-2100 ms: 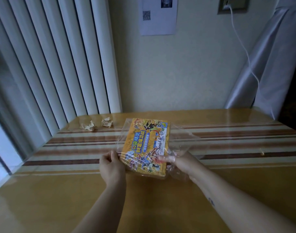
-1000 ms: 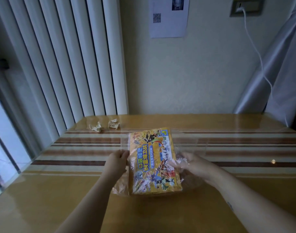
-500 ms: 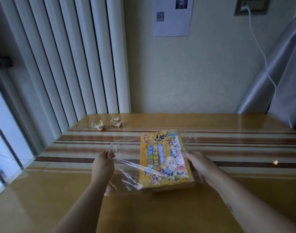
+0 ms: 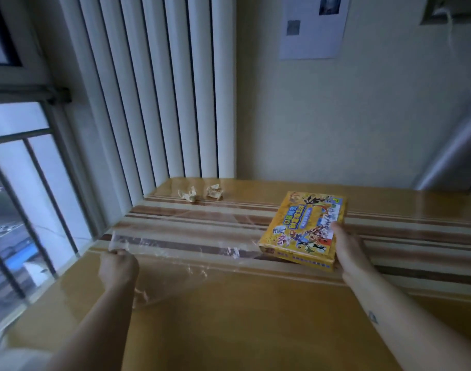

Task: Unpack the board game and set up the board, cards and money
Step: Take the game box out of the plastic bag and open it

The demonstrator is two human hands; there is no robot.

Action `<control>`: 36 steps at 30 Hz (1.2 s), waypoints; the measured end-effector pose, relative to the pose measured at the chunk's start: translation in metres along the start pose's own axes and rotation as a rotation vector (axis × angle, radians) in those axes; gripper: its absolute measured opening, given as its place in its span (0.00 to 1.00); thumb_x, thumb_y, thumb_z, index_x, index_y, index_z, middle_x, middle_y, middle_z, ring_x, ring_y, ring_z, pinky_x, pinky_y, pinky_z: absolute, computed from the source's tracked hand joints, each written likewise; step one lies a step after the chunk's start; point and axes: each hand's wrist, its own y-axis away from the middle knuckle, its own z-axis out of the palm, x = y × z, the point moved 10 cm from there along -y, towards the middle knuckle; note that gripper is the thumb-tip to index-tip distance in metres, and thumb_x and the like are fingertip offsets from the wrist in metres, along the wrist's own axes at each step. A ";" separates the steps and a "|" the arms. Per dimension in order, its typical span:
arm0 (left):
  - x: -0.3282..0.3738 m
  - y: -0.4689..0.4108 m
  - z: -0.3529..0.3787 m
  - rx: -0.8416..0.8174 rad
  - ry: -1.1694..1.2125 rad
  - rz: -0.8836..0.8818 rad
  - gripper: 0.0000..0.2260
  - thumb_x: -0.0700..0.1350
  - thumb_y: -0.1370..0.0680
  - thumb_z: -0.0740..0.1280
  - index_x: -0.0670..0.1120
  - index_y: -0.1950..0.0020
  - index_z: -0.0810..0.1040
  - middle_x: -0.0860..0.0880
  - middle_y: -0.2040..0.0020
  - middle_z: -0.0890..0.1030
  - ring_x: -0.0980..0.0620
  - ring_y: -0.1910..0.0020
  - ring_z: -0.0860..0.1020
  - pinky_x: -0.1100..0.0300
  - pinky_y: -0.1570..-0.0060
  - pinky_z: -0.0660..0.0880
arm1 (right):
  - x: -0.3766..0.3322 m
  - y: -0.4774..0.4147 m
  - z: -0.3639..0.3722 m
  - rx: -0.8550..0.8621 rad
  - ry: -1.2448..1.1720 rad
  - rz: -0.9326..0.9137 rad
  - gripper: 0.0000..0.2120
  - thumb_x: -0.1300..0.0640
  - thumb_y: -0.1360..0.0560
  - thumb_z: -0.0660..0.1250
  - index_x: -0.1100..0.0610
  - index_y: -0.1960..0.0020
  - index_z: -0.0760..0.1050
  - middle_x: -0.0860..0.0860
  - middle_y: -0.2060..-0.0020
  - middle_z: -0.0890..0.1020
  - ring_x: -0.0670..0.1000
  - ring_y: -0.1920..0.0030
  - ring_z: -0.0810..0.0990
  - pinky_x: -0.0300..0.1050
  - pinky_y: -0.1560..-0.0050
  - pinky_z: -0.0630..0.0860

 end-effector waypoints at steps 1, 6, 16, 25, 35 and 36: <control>-0.011 -0.008 -0.006 0.018 0.033 -0.046 0.15 0.41 0.20 0.54 0.30 0.45 0.71 0.33 0.50 0.77 0.35 0.51 0.76 0.47 0.53 0.74 | -0.001 0.000 0.006 0.011 -0.030 0.005 0.18 0.44 0.24 0.61 0.59 0.57 0.78 0.58 0.57 0.83 0.60 0.56 0.82 0.62 0.49 0.78; -0.040 -0.030 -0.025 -0.006 0.106 -0.150 0.10 0.35 0.24 0.56 0.31 0.51 0.74 0.28 0.51 0.77 0.30 0.53 0.78 0.46 0.57 0.76 | -0.004 0.013 0.052 -0.049 -0.079 0.036 0.17 0.44 0.24 0.61 0.57 0.61 0.75 0.59 0.56 0.83 0.61 0.56 0.82 0.63 0.49 0.78; -0.006 0.016 -0.045 0.024 -0.120 -0.060 0.34 0.53 0.24 0.61 0.34 0.26 0.57 0.35 0.24 0.48 0.31 0.28 0.53 0.41 0.29 0.54 | 0.025 0.063 0.134 -0.318 -0.011 0.091 0.20 0.42 0.24 0.62 0.60 0.53 0.78 0.57 0.56 0.84 0.59 0.55 0.83 0.59 0.48 0.79; 0.042 0.135 0.083 -0.639 0.174 0.159 0.32 0.53 0.24 0.67 0.47 0.25 0.57 0.49 0.34 0.69 0.48 0.40 0.74 0.50 0.40 0.73 | 0.037 0.086 0.100 -0.422 -0.462 0.278 0.05 0.56 0.21 0.63 0.57 0.48 0.72 0.55 0.59 0.80 0.55 0.61 0.78 0.51 0.60 0.75; 0.040 0.209 0.161 -0.986 0.523 -0.193 0.18 0.40 0.23 0.67 0.52 0.36 0.68 0.43 0.57 0.82 0.44 0.61 0.79 0.49 0.54 0.80 | 0.045 0.081 0.045 -0.395 -0.575 0.256 0.13 0.57 0.22 0.64 0.55 0.38 0.70 0.55 0.52 0.81 0.56 0.56 0.81 0.51 0.61 0.76; 0.041 0.212 0.163 -1.009 0.548 -0.204 0.18 0.39 0.23 0.67 0.53 0.36 0.69 0.44 0.58 0.83 0.43 0.60 0.80 0.49 0.54 0.79 | 0.044 0.080 0.042 -0.398 -0.572 0.251 0.10 0.57 0.22 0.63 0.55 0.41 0.71 0.55 0.53 0.81 0.56 0.56 0.81 0.51 0.61 0.76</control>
